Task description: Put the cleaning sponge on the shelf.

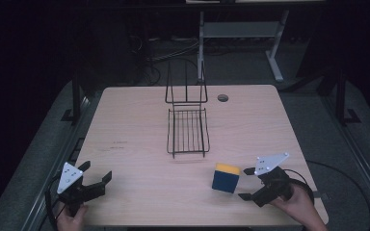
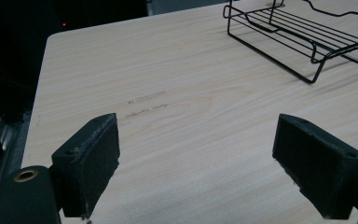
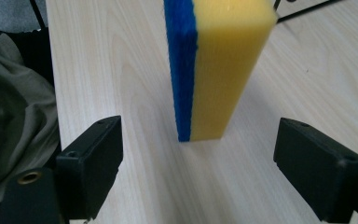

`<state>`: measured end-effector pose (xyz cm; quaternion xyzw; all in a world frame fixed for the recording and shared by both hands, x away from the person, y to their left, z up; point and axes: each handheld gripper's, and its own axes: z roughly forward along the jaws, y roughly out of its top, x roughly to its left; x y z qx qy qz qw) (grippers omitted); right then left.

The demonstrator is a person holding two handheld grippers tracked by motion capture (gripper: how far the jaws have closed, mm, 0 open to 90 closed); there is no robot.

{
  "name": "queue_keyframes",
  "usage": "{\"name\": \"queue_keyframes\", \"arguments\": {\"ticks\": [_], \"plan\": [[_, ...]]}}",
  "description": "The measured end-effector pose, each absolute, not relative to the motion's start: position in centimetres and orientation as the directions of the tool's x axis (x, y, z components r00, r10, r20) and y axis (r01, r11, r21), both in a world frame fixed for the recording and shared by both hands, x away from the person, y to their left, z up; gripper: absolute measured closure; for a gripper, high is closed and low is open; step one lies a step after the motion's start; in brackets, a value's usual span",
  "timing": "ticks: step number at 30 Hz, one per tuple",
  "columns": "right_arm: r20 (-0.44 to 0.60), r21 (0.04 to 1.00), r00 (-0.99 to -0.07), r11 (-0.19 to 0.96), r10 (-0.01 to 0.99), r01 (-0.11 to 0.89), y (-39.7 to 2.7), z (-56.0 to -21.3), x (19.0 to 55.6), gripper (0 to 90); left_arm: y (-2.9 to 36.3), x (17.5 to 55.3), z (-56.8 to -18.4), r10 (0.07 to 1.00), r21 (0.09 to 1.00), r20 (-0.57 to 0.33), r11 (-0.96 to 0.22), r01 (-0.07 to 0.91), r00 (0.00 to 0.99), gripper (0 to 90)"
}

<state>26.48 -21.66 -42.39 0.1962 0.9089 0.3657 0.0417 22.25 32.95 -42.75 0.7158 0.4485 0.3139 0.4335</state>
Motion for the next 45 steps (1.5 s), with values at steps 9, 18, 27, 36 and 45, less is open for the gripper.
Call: {"name": "queue_keyframes", "arguments": {"ticks": [9, 18, 27, 36, 45], "plan": [[0.06, 0.671, -0.921, 0.667, 0.386, 0.323, -20.4, -42.2, 27.3, 15.8, 32.9, 22.3, -42.8, 0.913, 0.9, 0.066, -0.228, 0.371, 0.402, 14.1], [0.034, 0.669, -0.924, 0.678, 0.38, 0.304, -19.3, -41.7, 27.8, 20.2, 32.8, 22.2, -42.7, 0.911, 0.9, 0.068, -0.232, 0.368, 0.407, 14.1], [0.02, 0.647, -0.929, 0.703, 0.37, 0.294, -18.1, -41.4, 28.4, 28.1, 32.7, 22.2, -42.7, 0.909, 0.901, 0.066, -0.231, 0.366, 0.411, 14.1], [0.027, 0.624, -0.933, 0.723, 0.358, 0.295, -17.4, -41.1, 28.8, 36.8, 32.8, 22.1, -42.7, 0.908, 0.902, 0.068, -0.233, 0.364, 0.413, 14.1], [0.022, 0.599, -0.936, 0.744, 0.352, 0.295, -17.1, -41.4, 28.9, 43.4, 32.8, 22.1, -42.6, 0.907, 0.901, 0.07, -0.236, 0.363, 0.415, 14.1]]}}
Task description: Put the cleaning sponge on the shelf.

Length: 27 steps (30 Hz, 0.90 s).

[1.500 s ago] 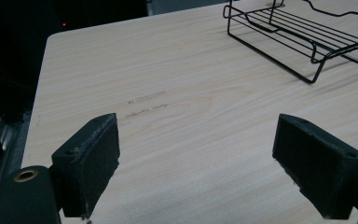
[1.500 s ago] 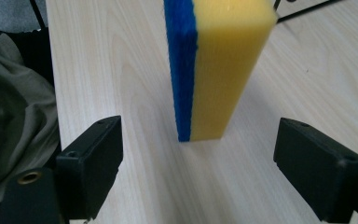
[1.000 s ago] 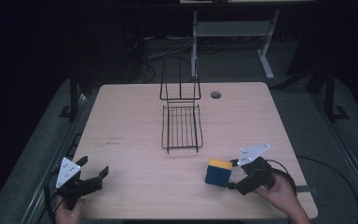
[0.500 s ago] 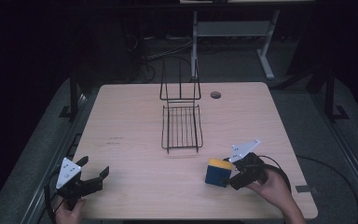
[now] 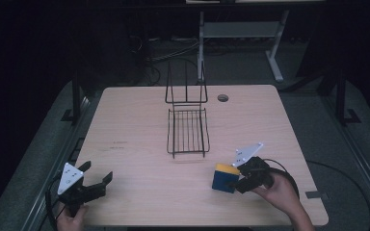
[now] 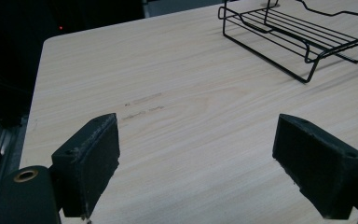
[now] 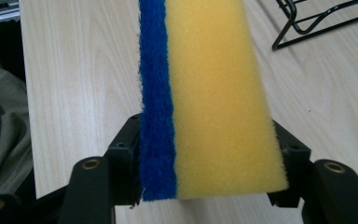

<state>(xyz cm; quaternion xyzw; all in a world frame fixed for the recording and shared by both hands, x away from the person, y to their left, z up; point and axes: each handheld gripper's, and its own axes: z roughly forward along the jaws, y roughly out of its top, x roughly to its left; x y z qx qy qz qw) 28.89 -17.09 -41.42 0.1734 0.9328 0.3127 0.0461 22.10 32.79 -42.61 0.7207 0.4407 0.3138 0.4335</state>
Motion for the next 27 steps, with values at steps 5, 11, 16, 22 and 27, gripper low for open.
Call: {"name": "queue_keyframes", "arguments": {"ticks": [5, 11, 16, 22, 27], "plan": [[0.037, 0.595, -0.94, 0.748, 0.338, 0.293, -17.0, -41.5, 28.8, 50.9, 32.8, 22.1, -42.6, 0.908, 0.901, 0.071, -0.236, 0.363, 0.413, 14.1], [0.031, 0.592, -0.951, 0.761, 0.308, 0.266, -17.0, -41.4, 28.7, 55.7, 32.9, 22.0, -42.6, 0.911, 0.904, 0.064, -0.226, 0.363, 0.407, 14.1], [0.034, 0.597, -0.956, 0.761, 0.291, 0.253, -17.0, -41.0, 28.9, 55.9, 32.8, 22.0, -42.6, 0.909, 0.903, 0.07, -0.233, 0.361, 0.412, 14.1], [0.025, 0.602, -0.962, 0.764, 0.272, 0.231, -16.7, -40.0, 29.3, 56.0, 33.1, 21.9, -42.5, 0.912, 0.905, 0.069, -0.228, 0.36, 0.405, 14.1], [0.028, 0.608, -0.964, 0.761, 0.265, 0.227, -16.6, -39.2, 29.8, 56.0, 33.0, 21.9, -42.5, 0.911, 0.903, 0.067, -0.228, 0.363, 0.406, 14.1]]}}
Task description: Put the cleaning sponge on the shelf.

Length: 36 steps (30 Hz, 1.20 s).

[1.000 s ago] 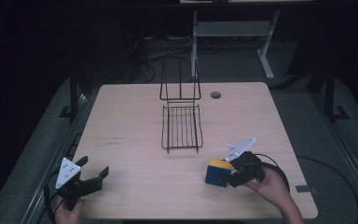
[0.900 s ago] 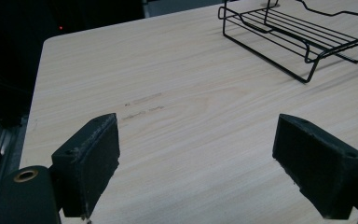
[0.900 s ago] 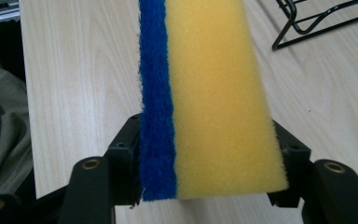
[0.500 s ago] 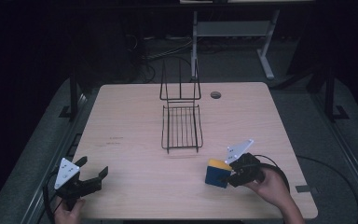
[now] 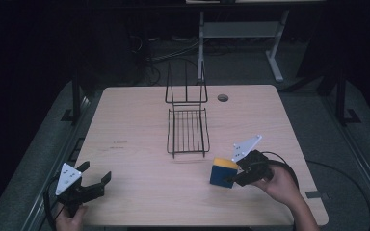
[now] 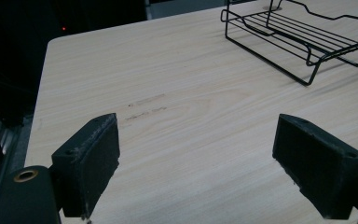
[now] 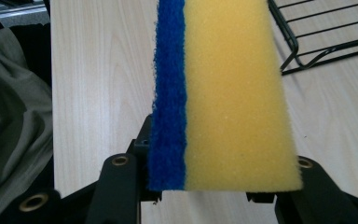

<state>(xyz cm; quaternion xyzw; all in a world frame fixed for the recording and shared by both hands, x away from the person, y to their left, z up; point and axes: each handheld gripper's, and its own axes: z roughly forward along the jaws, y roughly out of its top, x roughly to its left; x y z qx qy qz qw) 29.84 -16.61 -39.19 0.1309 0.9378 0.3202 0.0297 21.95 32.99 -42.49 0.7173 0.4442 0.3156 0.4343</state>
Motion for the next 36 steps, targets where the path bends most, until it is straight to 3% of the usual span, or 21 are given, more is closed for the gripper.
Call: {"name": "queue_keyframes", "arguments": {"ticks": [36], "plan": [[-0.003, 0.61, -0.979, 0.776, 0.202, 0.159, -14.2, -35.2, 34.1, 56.1, 33.1, 21.9, -42.4, 0.911, 0.906, 0.071, -0.229, 0.355, 0.405, 14.1]]}}
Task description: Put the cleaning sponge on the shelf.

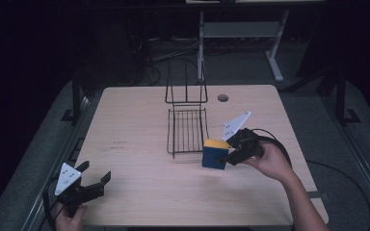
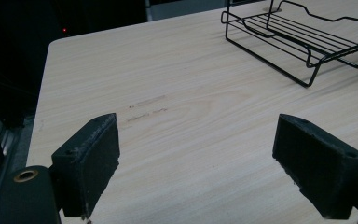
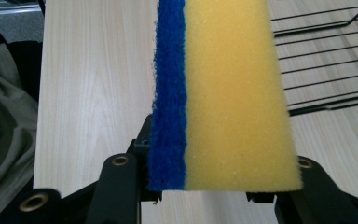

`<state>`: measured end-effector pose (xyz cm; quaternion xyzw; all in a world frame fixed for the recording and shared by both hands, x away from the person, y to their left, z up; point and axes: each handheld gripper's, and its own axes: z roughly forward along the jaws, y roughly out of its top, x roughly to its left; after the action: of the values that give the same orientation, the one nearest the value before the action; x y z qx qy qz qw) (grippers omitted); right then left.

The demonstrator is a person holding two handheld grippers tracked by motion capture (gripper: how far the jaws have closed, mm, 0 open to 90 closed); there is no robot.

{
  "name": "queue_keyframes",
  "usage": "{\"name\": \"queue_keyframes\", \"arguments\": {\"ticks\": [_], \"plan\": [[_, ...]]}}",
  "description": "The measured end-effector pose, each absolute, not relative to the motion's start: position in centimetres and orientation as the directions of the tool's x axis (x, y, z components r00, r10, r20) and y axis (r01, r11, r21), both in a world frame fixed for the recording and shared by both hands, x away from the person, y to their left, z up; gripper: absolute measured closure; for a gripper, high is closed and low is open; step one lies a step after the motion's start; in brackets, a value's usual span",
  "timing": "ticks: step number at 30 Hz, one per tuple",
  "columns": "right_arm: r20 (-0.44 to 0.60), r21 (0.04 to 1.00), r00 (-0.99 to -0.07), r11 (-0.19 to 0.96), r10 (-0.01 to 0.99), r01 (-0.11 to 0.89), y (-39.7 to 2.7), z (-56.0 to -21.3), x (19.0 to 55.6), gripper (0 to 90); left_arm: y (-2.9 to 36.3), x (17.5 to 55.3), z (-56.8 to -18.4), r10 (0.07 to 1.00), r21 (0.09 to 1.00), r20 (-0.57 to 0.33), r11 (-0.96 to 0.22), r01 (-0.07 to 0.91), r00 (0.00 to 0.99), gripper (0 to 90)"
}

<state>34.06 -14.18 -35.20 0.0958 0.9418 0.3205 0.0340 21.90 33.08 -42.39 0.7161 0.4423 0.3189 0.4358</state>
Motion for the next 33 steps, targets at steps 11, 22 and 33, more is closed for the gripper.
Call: {"name": "queue_keyframes", "arguments": {"ticks": [11, 22, 33], "plan": [[-0.008, 0.607, -0.98, 0.779, 0.201, 0.155, -13.1, -34.6, 36.0, 56.1, 33.1, 22.0, -42.4, 0.912, 0.906, 0.067, -0.225, 0.359, 0.404, 14.1], [-0.007, 0.606, -0.98, 0.78, 0.2, 0.155, -12.3, -34.1, 37.6, 56.1, 33.1, 22.0, -42.4, 0.912, 0.906, 0.068, -0.226, 0.358, 0.405, 14.1], [-0.001, 0.618, -0.979, 0.769, 0.206, 0.161, -12.1, -33.6, 39.3, 56.1, 33.1, 22.0, -42.4, 0.912, 0.907, 0.068, -0.225, 0.355, 0.405, 14.1]]}}
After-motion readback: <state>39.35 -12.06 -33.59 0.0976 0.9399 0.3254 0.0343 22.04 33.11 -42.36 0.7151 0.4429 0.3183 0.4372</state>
